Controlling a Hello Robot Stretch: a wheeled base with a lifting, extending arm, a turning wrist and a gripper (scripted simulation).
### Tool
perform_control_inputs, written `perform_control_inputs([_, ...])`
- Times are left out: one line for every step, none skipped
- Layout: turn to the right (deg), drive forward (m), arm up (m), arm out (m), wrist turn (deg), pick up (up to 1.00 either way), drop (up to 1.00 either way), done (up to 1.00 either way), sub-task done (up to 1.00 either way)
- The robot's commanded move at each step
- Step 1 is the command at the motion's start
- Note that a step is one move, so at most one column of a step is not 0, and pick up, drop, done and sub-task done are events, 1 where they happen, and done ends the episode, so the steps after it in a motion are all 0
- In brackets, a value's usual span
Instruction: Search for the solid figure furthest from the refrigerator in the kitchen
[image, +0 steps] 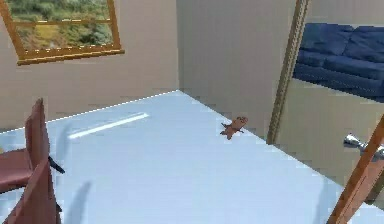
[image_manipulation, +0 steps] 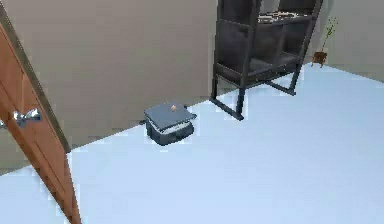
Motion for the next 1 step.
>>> perform_control_inputs([0.0,0.45,0.0,0.0,0.0,0.0,0.0,0.0,0.0])
